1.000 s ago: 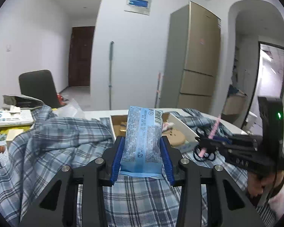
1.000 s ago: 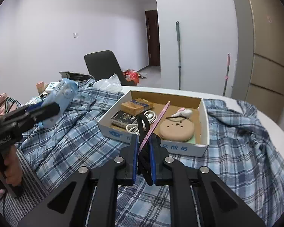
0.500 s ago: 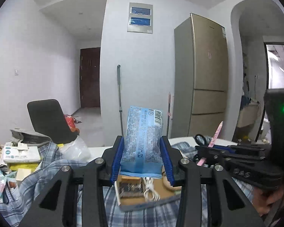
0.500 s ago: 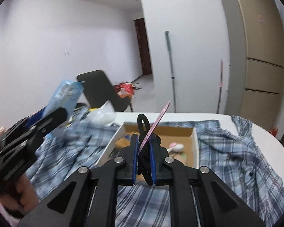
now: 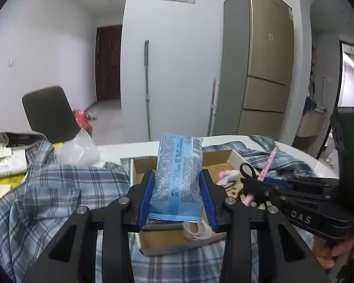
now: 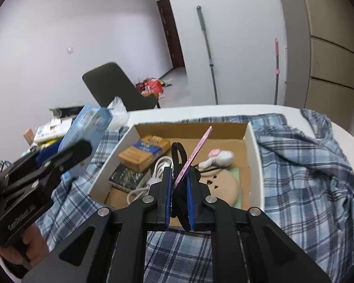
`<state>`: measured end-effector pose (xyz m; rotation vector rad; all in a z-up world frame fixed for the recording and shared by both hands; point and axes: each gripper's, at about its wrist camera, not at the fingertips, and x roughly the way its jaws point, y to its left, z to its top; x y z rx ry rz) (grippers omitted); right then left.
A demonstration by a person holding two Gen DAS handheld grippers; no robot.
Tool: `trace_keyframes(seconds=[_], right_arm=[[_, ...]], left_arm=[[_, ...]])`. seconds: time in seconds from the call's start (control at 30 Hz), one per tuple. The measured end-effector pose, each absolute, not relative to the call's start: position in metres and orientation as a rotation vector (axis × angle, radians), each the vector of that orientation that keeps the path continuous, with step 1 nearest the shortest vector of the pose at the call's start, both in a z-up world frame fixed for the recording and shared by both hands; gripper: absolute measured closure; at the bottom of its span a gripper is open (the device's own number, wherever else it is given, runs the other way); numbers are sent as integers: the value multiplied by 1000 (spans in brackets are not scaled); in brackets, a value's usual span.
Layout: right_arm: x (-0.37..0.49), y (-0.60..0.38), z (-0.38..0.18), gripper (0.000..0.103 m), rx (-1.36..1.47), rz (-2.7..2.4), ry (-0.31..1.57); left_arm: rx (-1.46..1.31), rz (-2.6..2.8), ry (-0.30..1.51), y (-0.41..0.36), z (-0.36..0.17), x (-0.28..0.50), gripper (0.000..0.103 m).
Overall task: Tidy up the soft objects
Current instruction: 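Lower the comb, hair ties and blue packet into the box and open both grippers, then withdraw both open grippers from the box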
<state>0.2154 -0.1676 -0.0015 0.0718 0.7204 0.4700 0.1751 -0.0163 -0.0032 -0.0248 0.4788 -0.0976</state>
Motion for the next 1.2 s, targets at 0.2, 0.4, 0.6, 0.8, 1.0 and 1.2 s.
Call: trace_keyframes(seconds=[0.2,0.4,0.6,0.8,1.0,1.2], right_arm=[[224,-161,-29,92,90,513,774],[228,-160,-40,48,86,524,817],[230,-173,-35,35,100,436,792],[226,-189,-21,35,125,404,736],[216,-185,-4,35,81,392,674],[190,-195,43,26,74,358,538]], left_arm=[[-37,-110,555,-15,-29,185,62],[-22,-89,562,-16,-28,184,28],[-67,-65,526,-7,-18,176,24],[-79,-64,491,-3,-6,168,24],[-84,-37,432,1,17,153,23],[-57,-35,269,8,65,106,13]])
